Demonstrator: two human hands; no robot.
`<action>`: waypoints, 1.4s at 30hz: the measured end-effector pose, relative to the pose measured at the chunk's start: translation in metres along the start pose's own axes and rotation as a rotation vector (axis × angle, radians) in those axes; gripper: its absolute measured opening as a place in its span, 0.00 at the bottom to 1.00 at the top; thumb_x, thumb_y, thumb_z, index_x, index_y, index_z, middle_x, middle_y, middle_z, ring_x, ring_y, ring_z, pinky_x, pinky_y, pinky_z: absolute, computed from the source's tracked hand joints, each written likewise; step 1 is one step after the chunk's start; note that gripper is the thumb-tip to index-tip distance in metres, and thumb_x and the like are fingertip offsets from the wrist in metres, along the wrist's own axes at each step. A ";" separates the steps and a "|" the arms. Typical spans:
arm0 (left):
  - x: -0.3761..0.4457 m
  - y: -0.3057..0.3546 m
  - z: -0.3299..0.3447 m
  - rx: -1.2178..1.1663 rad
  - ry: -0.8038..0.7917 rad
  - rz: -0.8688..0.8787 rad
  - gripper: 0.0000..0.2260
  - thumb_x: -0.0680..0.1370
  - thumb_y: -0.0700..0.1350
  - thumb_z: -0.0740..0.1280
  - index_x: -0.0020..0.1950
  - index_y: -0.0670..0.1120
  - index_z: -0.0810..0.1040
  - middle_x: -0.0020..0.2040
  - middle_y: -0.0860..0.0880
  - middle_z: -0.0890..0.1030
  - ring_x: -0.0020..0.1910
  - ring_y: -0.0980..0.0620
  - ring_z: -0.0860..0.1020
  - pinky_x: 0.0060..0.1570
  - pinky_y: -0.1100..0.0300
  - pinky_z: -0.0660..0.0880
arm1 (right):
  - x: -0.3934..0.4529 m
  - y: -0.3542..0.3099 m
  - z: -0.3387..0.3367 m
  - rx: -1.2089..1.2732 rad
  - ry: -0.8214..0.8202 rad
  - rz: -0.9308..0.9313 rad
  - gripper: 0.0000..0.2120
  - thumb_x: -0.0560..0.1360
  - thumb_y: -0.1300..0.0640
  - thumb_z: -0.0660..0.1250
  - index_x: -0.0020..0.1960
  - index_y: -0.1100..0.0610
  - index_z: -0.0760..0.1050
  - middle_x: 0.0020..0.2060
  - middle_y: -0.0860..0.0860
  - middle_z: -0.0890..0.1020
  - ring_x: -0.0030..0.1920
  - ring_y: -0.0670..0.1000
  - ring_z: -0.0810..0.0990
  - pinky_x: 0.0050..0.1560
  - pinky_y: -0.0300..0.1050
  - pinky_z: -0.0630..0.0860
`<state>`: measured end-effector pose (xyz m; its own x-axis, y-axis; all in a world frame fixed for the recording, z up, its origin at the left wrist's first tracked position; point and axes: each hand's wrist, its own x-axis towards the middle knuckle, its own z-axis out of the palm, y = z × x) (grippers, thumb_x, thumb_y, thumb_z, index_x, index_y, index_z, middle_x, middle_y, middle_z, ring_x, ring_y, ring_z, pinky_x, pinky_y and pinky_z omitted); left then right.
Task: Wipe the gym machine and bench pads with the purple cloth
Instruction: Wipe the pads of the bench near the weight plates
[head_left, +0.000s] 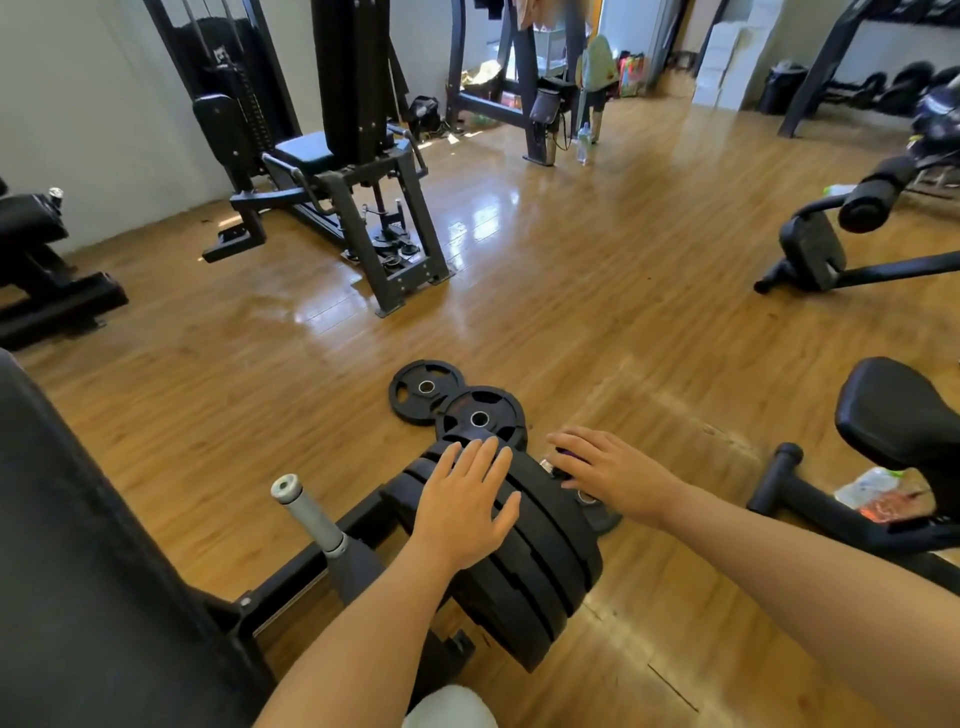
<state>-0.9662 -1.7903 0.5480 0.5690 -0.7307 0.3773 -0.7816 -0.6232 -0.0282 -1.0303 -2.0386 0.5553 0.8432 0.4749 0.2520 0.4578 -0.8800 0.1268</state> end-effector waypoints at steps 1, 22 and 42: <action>0.000 0.000 -0.001 0.005 -0.007 0.004 0.26 0.80 0.59 0.55 0.68 0.44 0.78 0.66 0.47 0.79 0.66 0.46 0.76 0.67 0.48 0.72 | 0.001 0.001 0.000 -0.003 0.006 -0.001 0.20 0.81 0.49 0.52 0.63 0.58 0.76 0.63 0.57 0.78 0.64 0.58 0.76 0.59 0.51 0.79; 0.030 -0.051 0.021 -0.013 0.010 0.233 0.26 0.79 0.58 0.55 0.67 0.45 0.79 0.66 0.45 0.80 0.65 0.45 0.78 0.70 0.51 0.65 | 0.024 0.002 -0.005 -0.023 -0.044 0.058 0.23 0.79 0.51 0.50 0.62 0.57 0.79 0.60 0.55 0.80 0.60 0.56 0.80 0.55 0.47 0.80; 0.202 0.092 0.087 -0.022 -0.252 -0.170 0.26 0.80 0.58 0.56 0.68 0.44 0.78 0.67 0.45 0.78 0.67 0.45 0.76 0.66 0.46 0.74 | -0.058 0.248 0.047 0.084 -0.044 -0.145 0.17 0.79 0.51 0.57 0.63 0.55 0.75 0.63 0.54 0.78 0.64 0.57 0.77 0.55 0.51 0.80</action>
<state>-0.9012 -2.0197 0.5415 0.7358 -0.6640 0.1330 -0.6731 -0.7387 0.0366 -0.9520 -2.2838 0.5267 0.7774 0.5981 0.1947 0.5956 -0.7995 0.0781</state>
